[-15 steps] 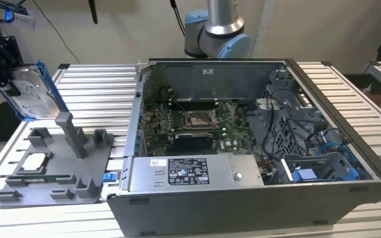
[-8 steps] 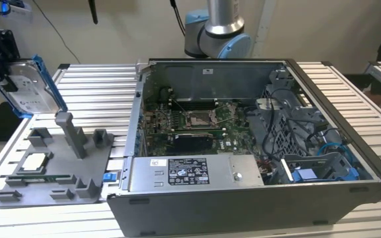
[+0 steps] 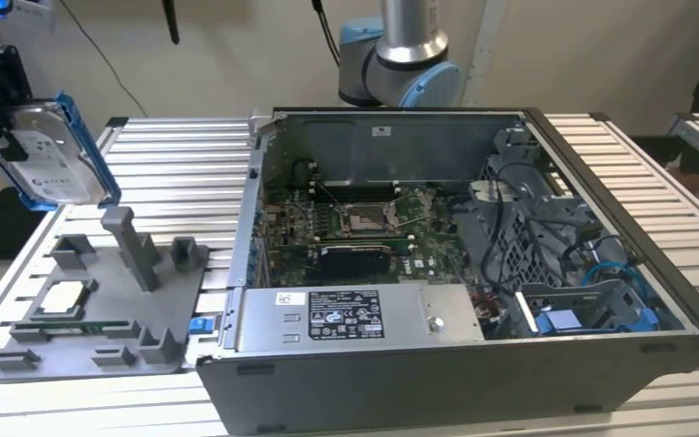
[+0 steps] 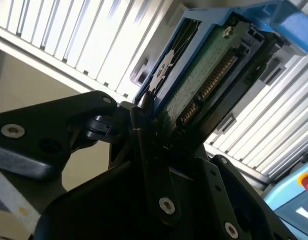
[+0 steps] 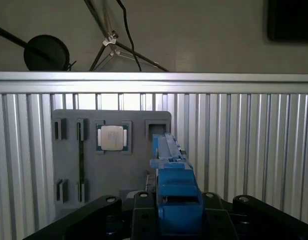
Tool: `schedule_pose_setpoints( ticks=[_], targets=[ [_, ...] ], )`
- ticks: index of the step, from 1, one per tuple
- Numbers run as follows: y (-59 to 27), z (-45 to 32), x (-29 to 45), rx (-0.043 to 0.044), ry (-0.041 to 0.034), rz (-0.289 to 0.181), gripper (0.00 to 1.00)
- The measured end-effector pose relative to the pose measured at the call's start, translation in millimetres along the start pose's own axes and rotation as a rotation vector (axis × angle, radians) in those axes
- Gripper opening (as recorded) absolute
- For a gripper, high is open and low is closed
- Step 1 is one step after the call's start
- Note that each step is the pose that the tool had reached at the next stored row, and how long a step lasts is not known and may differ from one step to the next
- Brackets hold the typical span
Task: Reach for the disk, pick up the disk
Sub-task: 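Pick up the disk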
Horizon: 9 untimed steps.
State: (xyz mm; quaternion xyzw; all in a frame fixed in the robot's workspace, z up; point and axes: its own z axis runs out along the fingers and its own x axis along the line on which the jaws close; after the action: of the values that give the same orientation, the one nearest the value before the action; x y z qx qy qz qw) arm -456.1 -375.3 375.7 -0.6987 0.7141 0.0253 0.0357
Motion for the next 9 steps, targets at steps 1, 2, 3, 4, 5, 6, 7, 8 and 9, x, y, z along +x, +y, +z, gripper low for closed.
schedule_pose_setpoints(
  ticks=[1, 2, 3, 4, 5, 6, 7, 8, 9],
  targets=[
    [0.0, -1.0, -0.1, -0.0001, 0.0001, 0.000, 0.00],
    [0.0, -1.8, -0.2, 0.0000, 0.0001, 0.000, 0.00],
    [0.0, -2.8, -0.2, 0.0000, 0.0001, 0.000, 0.00],
    [-0.1, -3.6, -0.3, -0.0001, 0.0000, 0.000, 0.00],
    [-0.1, -4.4, -0.4, 0.0000, 0.0000, 0.000, 0.00],
    [-0.1, -5.4, -0.5, -0.0001, 0.0001, 0.000, 0.00],
    [-0.1, -6.6, -0.6, -0.0002, 0.0001, 0.000, 0.00],
    [-0.1, -7.8, -0.7, -0.0002, 0.0001, 0.000, 0.00],
    [-0.1, -9.0, -0.8, -0.0001, 0.0001, 0.000, 0.00]
  ],
)
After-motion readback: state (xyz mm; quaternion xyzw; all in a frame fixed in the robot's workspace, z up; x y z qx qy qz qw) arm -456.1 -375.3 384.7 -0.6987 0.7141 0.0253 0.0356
